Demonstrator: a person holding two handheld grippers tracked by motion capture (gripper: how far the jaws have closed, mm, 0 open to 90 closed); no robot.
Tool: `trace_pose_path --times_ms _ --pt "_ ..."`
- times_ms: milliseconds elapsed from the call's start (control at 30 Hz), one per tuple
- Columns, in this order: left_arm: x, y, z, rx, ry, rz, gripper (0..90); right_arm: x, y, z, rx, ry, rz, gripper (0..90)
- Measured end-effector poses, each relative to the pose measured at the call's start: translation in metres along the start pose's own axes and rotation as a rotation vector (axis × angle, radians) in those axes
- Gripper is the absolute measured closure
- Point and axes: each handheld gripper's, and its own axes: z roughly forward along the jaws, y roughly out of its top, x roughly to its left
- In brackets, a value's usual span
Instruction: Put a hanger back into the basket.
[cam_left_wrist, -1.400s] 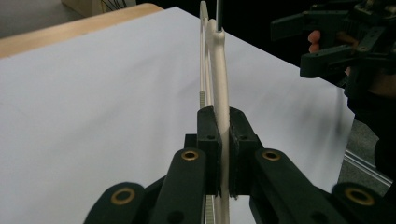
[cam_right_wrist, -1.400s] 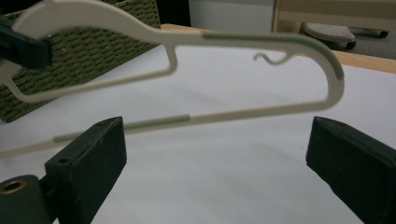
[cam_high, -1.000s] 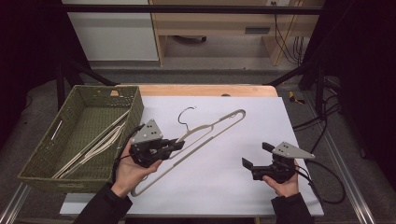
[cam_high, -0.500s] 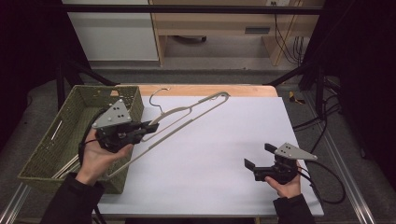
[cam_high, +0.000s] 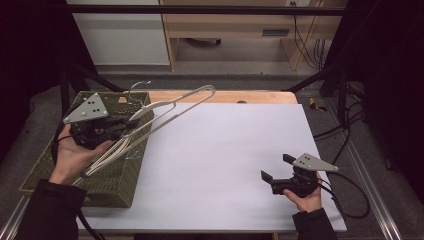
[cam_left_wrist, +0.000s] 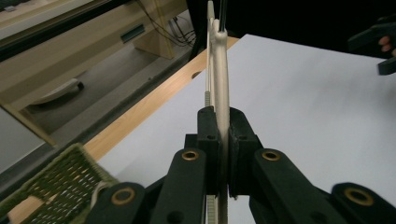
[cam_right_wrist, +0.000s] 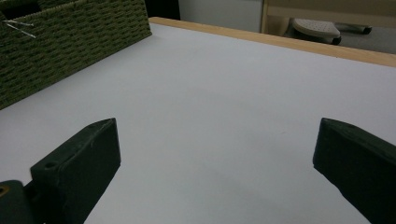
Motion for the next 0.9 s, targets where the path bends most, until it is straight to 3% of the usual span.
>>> trace_pose_path --times_ms 267,600,900 --pt "0.027 -0.024 -0.011 0.025 0.065 -0.018 85.5 0.001 0.0 0.001 0.005 -0.001 0.004 1.6" --pt "0.059 -0.058 -0.027 0.056 0.156 -0.074 85.5 0.001 0.0 0.002 0.004 0.008 0.004 1.2" --pt "0.074 -0.079 -0.039 0.066 0.196 -0.123 85.5 0.001 0.0 0.002 0.01 0.014 -0.009 0.9"
